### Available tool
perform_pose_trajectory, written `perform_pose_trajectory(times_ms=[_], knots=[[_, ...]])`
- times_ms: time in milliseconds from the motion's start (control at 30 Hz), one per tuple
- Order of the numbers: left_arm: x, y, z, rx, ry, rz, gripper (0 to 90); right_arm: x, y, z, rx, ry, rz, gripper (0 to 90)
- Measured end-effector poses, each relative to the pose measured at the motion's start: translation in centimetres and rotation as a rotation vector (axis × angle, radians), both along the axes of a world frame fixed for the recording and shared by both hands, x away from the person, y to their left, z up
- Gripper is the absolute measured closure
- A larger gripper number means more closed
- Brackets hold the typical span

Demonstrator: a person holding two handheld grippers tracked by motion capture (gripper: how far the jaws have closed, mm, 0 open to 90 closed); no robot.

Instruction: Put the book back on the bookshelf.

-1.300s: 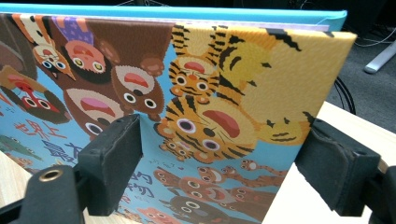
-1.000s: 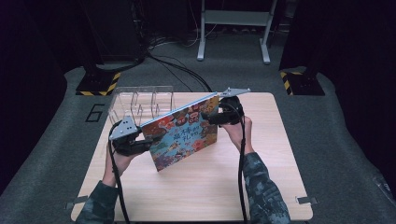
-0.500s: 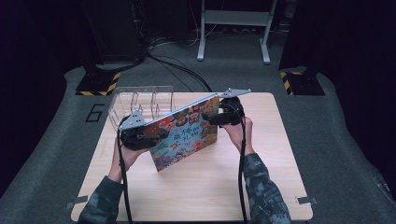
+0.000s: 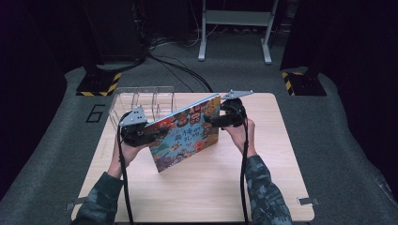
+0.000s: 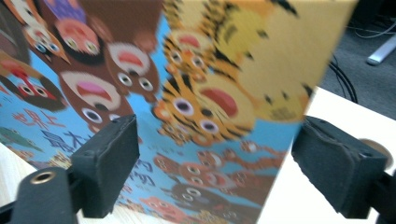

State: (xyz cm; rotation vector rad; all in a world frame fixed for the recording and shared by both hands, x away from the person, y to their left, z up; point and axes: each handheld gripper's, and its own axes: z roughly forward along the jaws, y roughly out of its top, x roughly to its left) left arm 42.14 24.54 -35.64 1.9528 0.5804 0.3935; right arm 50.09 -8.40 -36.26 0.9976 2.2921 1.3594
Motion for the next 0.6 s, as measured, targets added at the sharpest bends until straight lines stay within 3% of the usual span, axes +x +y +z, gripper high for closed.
perform_pose_trajectory(times_ms=[133,233,333,433,467,533,600], knots=[[0.0,0.1,0.0,-0.002,0.004,-0.020,77.9,-1.1,-1.7,-1.0,-0.011,-0.033,-0.044,8.2],[0.1,0.1,-0.1,-0.014,0.006,-0.024,78.2,-2.1,-3.8,-2.6,0.000,-0.015,-0.099,0.2],[0.0,0.1,0.0,-0.010,0.005,-0.025,78.2,-3.2,-5.9,-5.5,-0.018,0.040,-0.175,0.0],[-0.1,0.0,0.0,-0.011,0.000,-0.028,78.1,-3.7,-7.7,-9.3,-0.070,0.095,-0.227,0.0],[-0.1,0.0,0.0,-0.011,0.000,-0.028,78.1,-3.7,-7.7,-9.3,-0.070,0.095,-0.227,0.0],[-0.3,-0.1,0.1,-0.010,0.014,-0.013,78.1,-4.3,-9.1,-12.3,-0.119,0.133,-0.283,0.0],[-0.3,-0.2,0.1,-0.007,0.010,-0.010,78.3,-4.4,-9.5,-13.2,-0.129,0.132,-0.293,0.0]])
